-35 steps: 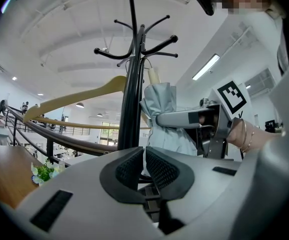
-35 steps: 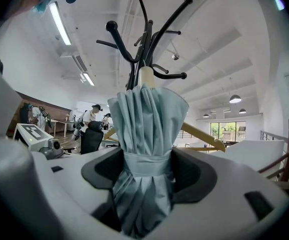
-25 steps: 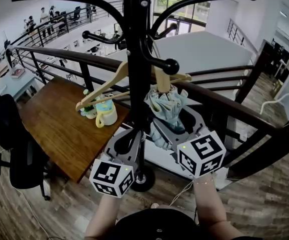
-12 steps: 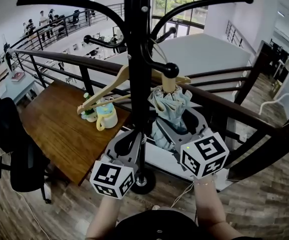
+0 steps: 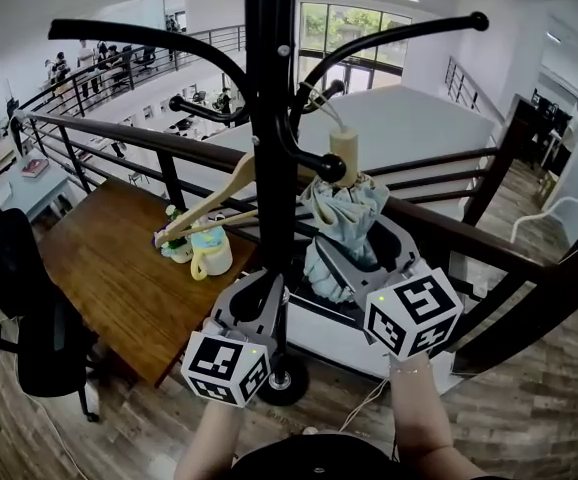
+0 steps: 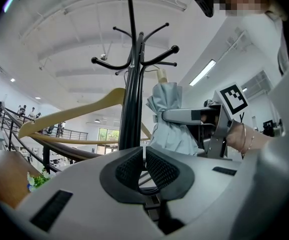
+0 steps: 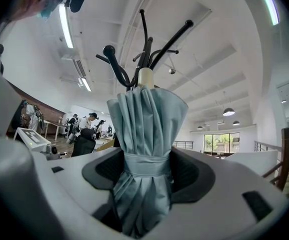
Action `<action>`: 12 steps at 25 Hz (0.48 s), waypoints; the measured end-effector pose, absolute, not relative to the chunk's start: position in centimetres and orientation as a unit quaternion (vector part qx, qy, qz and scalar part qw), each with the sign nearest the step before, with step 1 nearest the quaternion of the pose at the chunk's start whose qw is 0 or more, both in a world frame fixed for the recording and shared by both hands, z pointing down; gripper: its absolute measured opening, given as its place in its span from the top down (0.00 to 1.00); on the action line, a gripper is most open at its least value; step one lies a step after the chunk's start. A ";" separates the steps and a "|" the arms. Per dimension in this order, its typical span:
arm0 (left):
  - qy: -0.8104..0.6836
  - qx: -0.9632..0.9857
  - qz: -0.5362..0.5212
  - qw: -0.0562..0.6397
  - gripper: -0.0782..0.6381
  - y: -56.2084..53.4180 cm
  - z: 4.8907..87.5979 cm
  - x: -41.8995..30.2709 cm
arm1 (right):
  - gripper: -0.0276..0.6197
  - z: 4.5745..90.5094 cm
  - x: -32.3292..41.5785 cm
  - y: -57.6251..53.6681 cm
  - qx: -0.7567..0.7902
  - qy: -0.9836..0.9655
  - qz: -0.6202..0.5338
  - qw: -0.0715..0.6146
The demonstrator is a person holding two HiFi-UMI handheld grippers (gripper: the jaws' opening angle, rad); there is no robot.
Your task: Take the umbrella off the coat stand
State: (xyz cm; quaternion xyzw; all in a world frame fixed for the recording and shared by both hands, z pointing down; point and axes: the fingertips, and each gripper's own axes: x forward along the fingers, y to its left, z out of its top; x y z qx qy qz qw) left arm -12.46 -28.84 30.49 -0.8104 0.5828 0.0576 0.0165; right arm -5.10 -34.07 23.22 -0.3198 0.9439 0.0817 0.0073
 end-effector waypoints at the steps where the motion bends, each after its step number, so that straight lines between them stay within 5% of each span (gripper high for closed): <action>1: 0.583 -0.810 0.059 0.018 0.85 -28.9 30.3 -12.4 | 0.52 23.0 -4.9 -34.1 -0.321 0.944 0.082 0.008; 12: 0.586 -0.806 0.069 0.043 0.85 -29.3 27.4 -12.3 | 0.52 20.6 -4.7 -34.1 -0.321 0.941 0.102 0.021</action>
